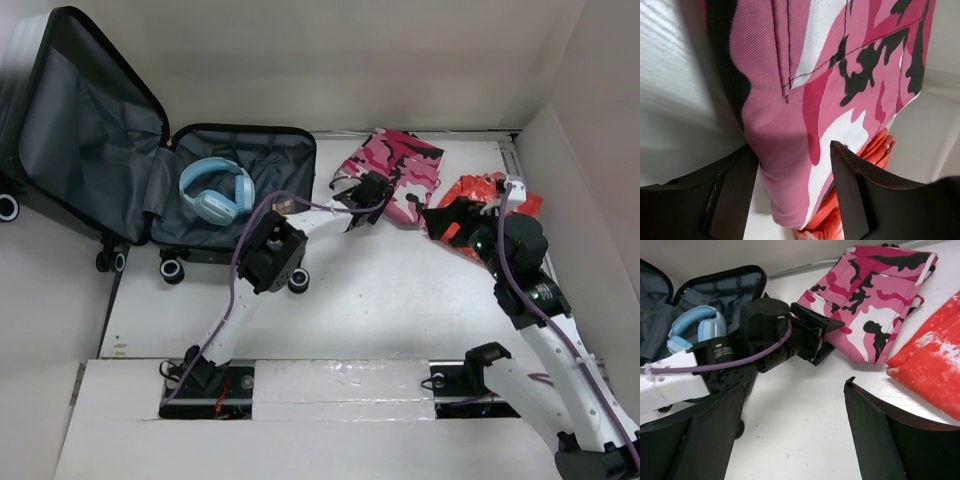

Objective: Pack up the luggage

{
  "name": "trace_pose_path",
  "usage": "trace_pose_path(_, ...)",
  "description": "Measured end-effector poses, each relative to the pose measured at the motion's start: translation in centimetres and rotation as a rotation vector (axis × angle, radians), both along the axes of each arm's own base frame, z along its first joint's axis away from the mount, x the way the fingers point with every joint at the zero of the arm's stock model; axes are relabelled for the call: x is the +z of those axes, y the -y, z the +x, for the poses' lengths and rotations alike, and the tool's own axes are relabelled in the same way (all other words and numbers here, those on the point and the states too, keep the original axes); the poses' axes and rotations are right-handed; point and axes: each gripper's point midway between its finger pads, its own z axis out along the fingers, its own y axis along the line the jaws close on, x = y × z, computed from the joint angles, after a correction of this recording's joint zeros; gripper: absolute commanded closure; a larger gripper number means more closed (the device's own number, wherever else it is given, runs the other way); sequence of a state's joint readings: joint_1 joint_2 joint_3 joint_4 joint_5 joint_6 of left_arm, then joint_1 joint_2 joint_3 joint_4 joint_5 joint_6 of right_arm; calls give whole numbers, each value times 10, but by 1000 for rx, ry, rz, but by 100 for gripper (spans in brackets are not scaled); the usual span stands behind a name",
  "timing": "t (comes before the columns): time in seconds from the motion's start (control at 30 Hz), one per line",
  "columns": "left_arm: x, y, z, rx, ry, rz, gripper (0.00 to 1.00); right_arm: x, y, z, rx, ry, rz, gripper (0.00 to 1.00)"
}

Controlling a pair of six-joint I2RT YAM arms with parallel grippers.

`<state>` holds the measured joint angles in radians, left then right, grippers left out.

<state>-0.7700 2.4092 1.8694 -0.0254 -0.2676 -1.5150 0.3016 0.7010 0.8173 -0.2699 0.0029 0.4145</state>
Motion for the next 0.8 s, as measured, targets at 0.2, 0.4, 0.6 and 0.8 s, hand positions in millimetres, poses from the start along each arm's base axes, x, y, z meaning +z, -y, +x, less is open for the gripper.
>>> trace_pose_path(0.2, -9, 7, 14, 9, -13, 30, 83, 8, -2, -9, 25, 26, 12, 14)
trace_pose_path(0.4, -12, 8, 28, -3, 4, 48, 100, 17, 1, -20, 29, 45, 18, 14)
trace_pose_path(0.6, -13, 1, 32, -49, 58, 46, 100, 31, 3, -27, 30, 80, 24, 14)
trace_pose_path(0.8, -3, -4, 26, -155, 131, 130, 100, 24, -4, -20, 58, 48, 17, 14)
